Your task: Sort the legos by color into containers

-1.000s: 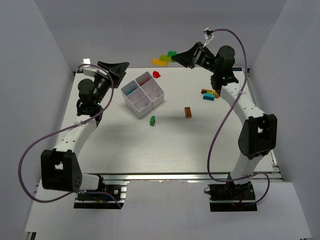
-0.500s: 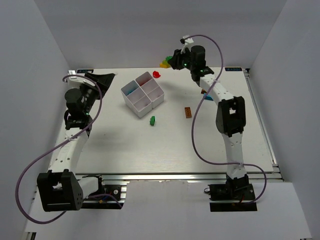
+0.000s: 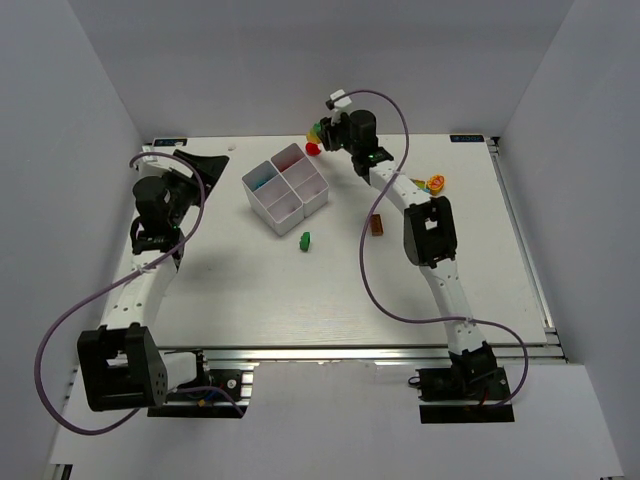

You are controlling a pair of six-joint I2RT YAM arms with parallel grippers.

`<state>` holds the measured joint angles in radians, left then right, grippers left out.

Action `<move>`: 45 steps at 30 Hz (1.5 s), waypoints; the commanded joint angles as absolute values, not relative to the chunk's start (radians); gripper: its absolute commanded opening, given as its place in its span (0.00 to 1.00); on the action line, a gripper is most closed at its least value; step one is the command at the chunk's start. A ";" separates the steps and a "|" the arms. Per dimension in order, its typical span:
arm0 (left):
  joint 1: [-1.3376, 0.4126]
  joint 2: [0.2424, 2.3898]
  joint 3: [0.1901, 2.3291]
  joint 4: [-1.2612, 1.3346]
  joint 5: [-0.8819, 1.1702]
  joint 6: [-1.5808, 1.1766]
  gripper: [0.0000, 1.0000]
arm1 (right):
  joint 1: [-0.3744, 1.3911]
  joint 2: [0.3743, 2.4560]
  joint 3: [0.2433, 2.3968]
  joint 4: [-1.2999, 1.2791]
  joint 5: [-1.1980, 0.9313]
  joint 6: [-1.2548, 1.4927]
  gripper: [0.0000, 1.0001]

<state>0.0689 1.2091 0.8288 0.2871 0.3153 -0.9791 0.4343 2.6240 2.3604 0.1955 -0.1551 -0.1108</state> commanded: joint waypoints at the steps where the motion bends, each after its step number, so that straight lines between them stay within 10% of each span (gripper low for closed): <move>1: 0.078 1.232 0.830 0.265 0.318 -0.962 0.98 | 0.434 2.657 2.427 0.331 -0.120 -0.147 0.00; 45: 0.083 1.299 0.827 0.319 0.327 -0.988 0.98 | 0.420 2.476 2.042 0.456 -0.163 -0.199 0.00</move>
<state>0.0765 1.3441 0.8402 0.2996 0.3222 -0.9878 0.4332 2.5568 2.0617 0.3862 -0.1539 -0.1879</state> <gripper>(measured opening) 0.982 0.430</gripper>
